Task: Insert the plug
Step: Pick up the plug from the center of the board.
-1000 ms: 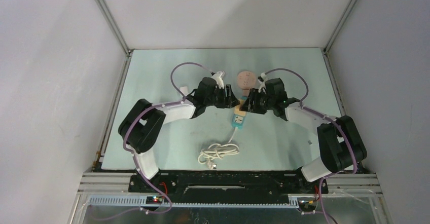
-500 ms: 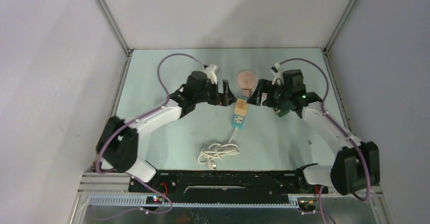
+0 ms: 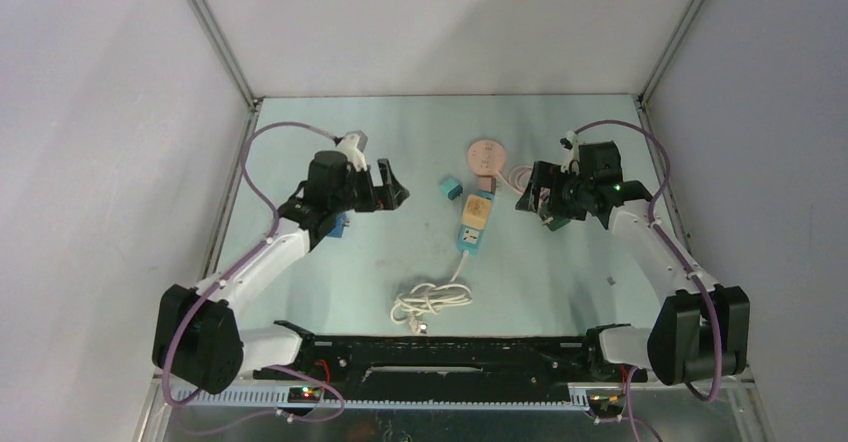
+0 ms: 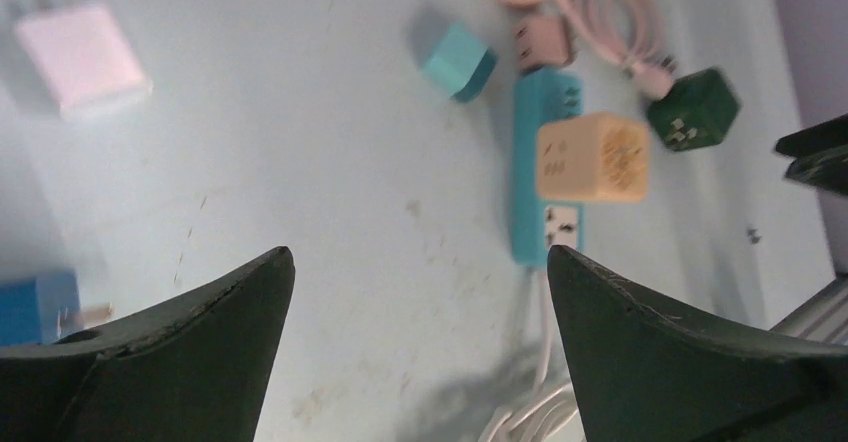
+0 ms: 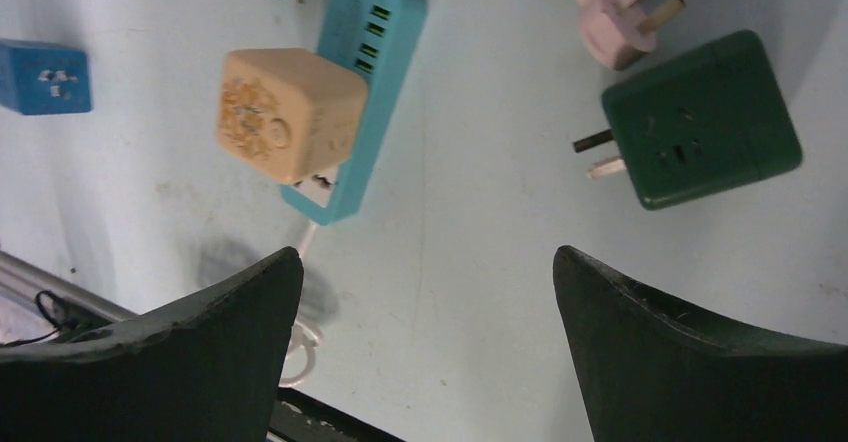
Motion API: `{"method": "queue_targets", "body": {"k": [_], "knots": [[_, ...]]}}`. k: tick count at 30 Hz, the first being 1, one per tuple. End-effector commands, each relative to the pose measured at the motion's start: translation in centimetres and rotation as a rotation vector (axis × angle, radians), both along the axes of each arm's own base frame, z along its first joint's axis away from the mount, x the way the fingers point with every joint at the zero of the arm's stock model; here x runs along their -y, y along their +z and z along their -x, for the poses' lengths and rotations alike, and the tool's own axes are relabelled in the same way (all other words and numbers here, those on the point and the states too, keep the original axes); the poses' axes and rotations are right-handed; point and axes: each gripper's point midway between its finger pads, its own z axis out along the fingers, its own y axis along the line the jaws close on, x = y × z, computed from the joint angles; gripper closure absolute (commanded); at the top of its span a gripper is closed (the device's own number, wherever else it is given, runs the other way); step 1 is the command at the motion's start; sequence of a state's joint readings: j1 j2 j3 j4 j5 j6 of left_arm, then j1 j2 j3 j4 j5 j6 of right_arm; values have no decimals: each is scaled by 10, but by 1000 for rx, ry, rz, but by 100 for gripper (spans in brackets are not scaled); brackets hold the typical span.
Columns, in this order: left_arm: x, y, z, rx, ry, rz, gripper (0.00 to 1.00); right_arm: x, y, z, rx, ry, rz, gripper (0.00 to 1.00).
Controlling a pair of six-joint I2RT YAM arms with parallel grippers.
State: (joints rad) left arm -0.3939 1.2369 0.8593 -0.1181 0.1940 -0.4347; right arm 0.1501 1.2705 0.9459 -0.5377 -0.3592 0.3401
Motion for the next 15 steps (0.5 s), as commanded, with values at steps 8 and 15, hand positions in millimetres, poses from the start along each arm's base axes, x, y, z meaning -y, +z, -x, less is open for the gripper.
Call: {"method": "queue_targets", "body": {"k": [8,15], "knots": [[-28,-38,28,-69,44,-79,0,45,-29,-17,-43,-115,188,3],[-19,-45,40,-62,-34,-112,2,78,-23,-30,-8,-199,289,1]]}}
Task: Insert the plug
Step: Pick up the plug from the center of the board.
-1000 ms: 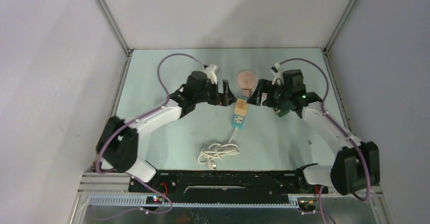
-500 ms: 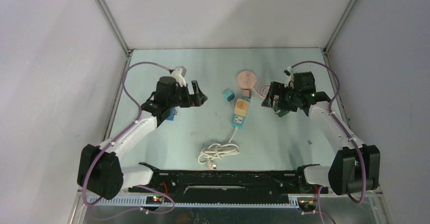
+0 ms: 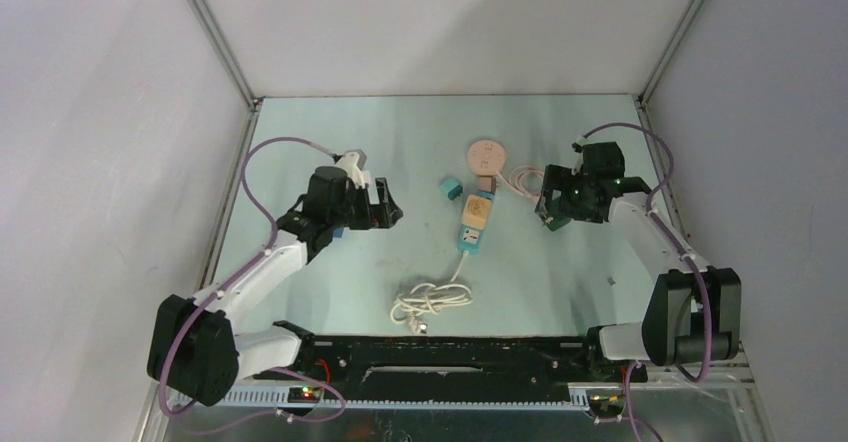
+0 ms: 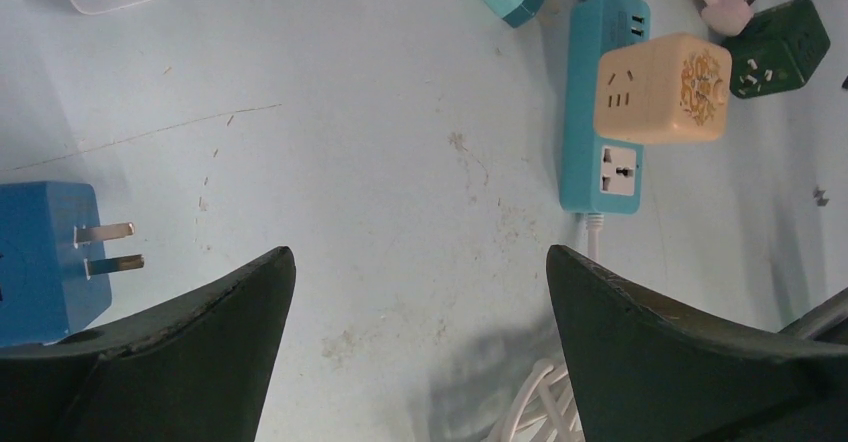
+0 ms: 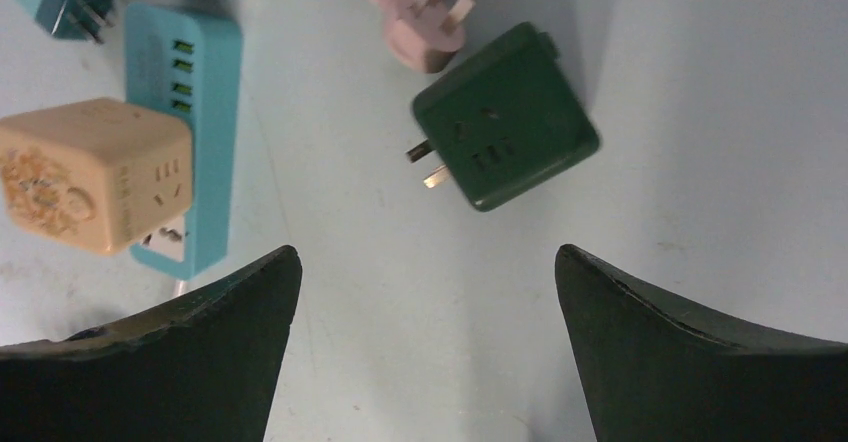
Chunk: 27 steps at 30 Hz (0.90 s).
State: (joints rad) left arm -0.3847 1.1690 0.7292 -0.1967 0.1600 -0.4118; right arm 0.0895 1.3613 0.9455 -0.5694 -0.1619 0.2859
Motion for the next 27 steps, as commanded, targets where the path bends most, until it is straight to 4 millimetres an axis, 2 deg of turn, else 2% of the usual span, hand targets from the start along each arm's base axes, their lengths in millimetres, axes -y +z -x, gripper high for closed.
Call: {"method": "queue_targets", "body": {"k": [1,6,12,16,20,23,25,27], "knots": [[9,5,8,51,-80,-25,2,30,17,-23,83,-63,105,0],[22,11,13,77,-132,-20,1,38,12,-35,71,-73,88,0],[28,19,-6,75,-82,-8,5,25,-3,-42,4,-29,19,0],[15,19,-35,56,15,-110,5,20,0,-40,5,-16,-4,0],[-8,0,-67,-26,138,-226,5,18,12,-35,23,-9,-15,1],[-16,-10,-92,-60,213,-257,5,17,24,-29,50,-3,-23,1],[-10,-15,-106,-73,211,-261,6,13,30,-24,66,4,-39,1],[9,-17,-120,-84,160,-229,7,10,36,-19,81,14,-53,1]]}}
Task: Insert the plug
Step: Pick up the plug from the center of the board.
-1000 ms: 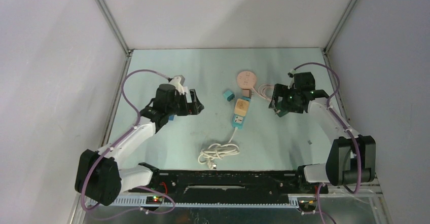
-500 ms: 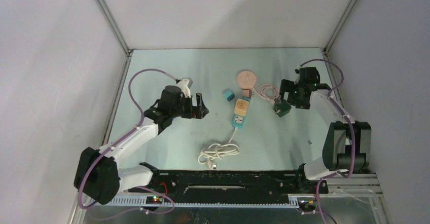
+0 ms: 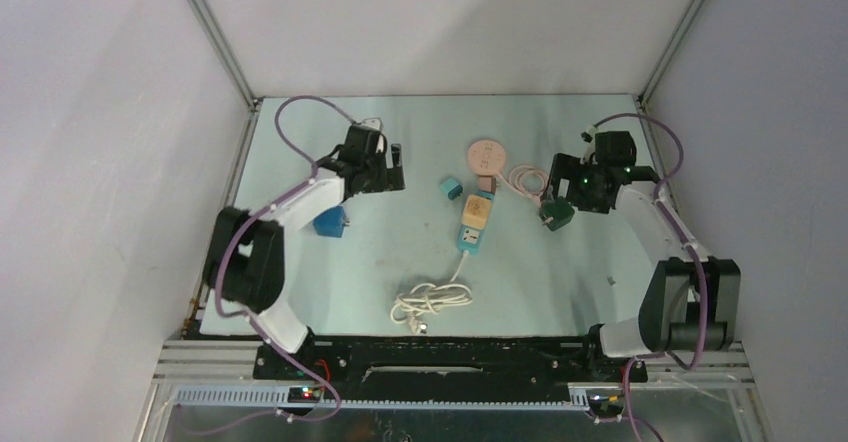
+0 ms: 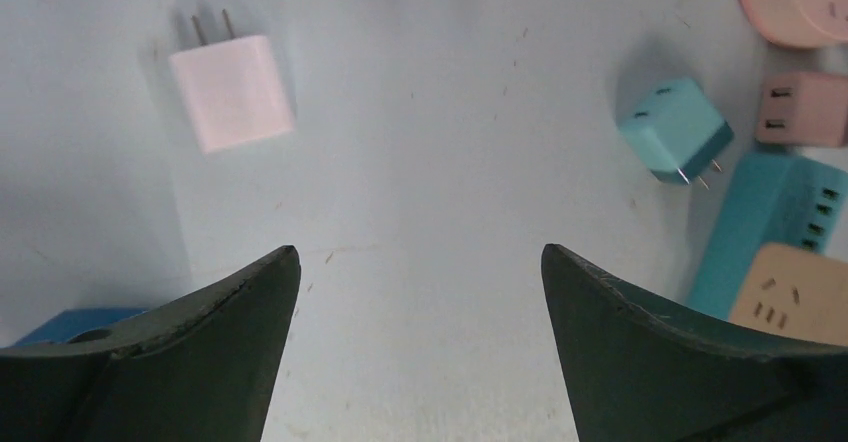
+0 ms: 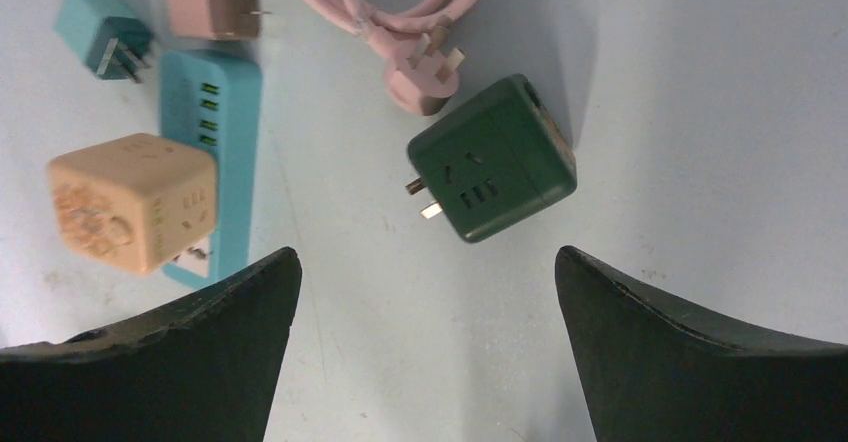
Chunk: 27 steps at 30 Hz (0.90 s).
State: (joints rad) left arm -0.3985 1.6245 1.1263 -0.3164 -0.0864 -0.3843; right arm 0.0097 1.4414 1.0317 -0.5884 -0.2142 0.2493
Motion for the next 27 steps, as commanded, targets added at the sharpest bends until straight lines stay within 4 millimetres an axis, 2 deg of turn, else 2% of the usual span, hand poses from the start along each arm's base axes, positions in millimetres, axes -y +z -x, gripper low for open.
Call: {"method": "queue_targets", "body": {"k": [1,3,6,10,15,22,27], "knots": [[20,7,-34,0,-8,10,8,-9,33,4,96,40,-34,1],[23,4,-44,-19,-2,-28,9,-12,36,8,103,50,-40,1],[14,-2,-54,-41,65,-79,8,-17,39,12,105,70,-48,1],[-10,-8,-66,-59,161,-102,7,-24,38,17,100,96,-56,1],[-49,-26,-65,-124,278,-132,7,-31,34,19,84,122,-65,1],[-61,-53,-66,-191,280,-139,12,-41,34,17,93,142,-86,1],[-66,-61,-78,-202,304,-99,19,-49,37,19,98,161,-96,1]]}}
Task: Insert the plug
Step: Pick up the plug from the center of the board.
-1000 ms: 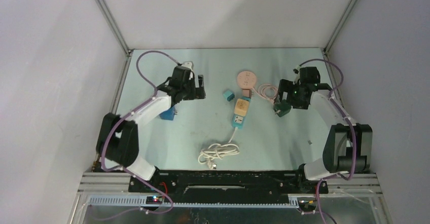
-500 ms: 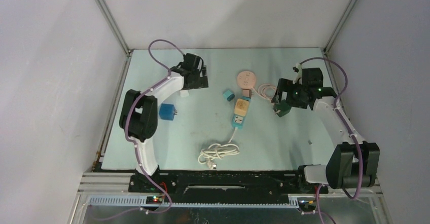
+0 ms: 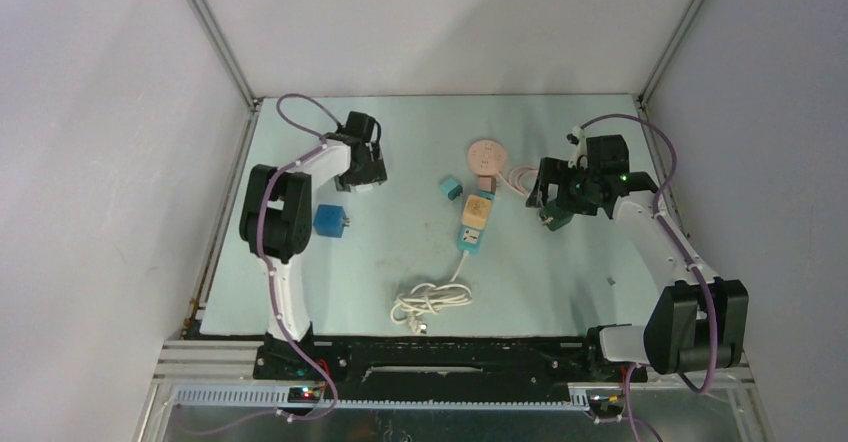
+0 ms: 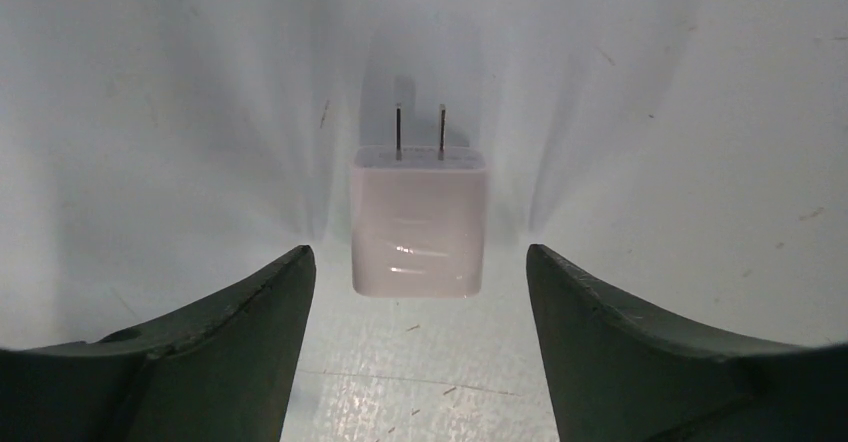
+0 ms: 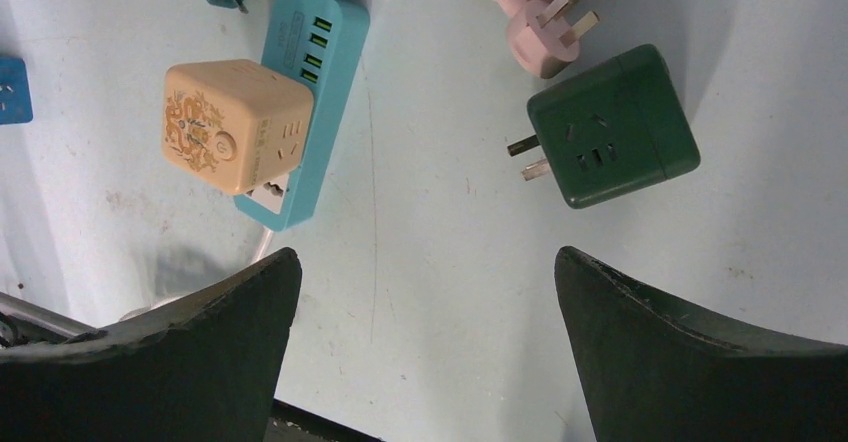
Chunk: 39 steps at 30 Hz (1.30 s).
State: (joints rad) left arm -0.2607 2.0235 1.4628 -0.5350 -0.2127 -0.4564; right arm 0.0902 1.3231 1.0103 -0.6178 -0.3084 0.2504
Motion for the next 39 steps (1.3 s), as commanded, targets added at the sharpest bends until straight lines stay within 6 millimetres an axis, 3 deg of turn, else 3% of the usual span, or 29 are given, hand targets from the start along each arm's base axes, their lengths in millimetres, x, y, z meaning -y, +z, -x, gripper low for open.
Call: {"method": "queue_targets", "body": {"k": [1,7,12,16,20,23,26,31,35,39], "knots": [[-3,9,-24,36,36,46,23,-9,7,-3,35,30,-15,1],[-2,12,-29,39,24,62,41,-14,12,1,41,44,-25,1],[5,25,-29,68,-8,113,64,-21,17,7,45,72,-41,1],[25,50,-20,130,-34,248,72,-30,27,11,71,91,-64,1],[54,87,-2,238,-63,464,74,-45,47,14,133,115,-104,2],[67,120,21,322,-55,612,75,-63,66,18,195,140,-143,2],[84,140,44,357,-47,773,76,-87,86,21,275,175,-169,2],[125,166,78,309,-7,1020,90,-132,117,23,403,222,-239,3],[150,194,99,312,48,1184,97,-164,131,25,469,239,-279,5],[157,224,116,332,128,1338,100,-192,136,31,523,265,-285,7]]}}
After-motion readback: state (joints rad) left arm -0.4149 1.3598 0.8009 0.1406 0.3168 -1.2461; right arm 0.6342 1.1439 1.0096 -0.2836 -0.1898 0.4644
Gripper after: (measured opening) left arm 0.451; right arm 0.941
